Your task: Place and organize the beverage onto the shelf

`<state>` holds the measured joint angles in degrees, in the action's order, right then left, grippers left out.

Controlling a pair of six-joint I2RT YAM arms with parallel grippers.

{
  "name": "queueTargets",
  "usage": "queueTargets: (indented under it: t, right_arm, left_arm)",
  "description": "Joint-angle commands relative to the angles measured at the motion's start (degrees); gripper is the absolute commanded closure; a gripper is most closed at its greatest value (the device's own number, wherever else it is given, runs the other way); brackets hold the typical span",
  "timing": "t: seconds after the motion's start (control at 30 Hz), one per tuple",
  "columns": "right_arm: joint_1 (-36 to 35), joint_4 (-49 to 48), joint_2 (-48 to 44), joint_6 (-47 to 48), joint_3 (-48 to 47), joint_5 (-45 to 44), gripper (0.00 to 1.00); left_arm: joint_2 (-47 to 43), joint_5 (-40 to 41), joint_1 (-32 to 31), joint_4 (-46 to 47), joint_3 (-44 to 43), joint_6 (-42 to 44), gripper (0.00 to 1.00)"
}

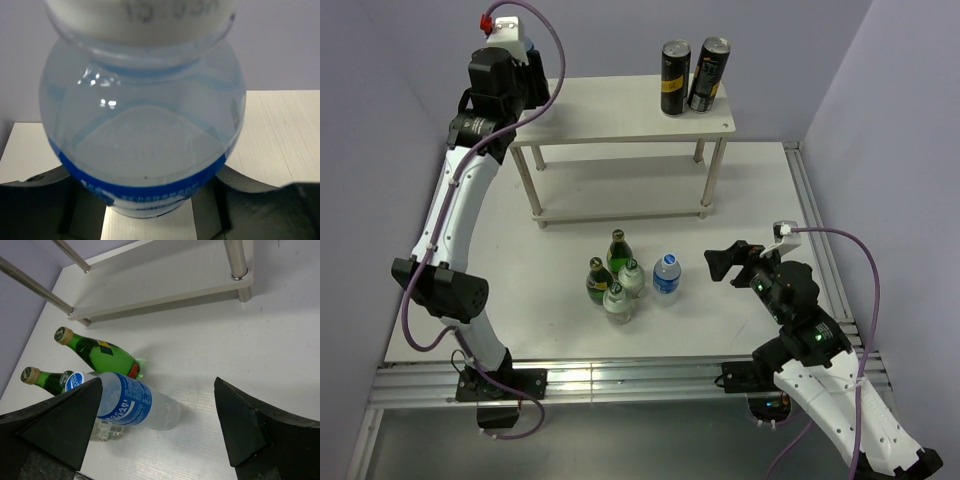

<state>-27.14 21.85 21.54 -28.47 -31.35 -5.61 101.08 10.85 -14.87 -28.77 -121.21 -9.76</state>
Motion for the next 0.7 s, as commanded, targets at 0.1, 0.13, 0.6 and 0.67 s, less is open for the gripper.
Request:
queueTargets:
  t: [0.1,0.13,0.6,0.67]
  right_arm:
    - [-0.2,-2.42,-0.53,0.43,0.85,-0.9,0.0]
    - [-0.29,-2.42,-0.53,0.52,0.77,-0.98,0.0]
    - [-0.2,-2.6,-0.62,0.52,1.03,-1.16,0.0]
    - [-0.2,-2.86,-0.62,0.52,1.12,-1.25,0.0]
  left_arm:
    - [0.17,1.71,-1.21,0.03,1.67,0.62,0.35]
    - [0.09,1.98,-1.38,0.03,1.76,0.79,0.33]
    - [-2.11,3.56,-2.53,0.65,4.4,0.36,0.01]
    - [-3.42,4.09,-2.88,0.12,4.66,0.27,0.01]
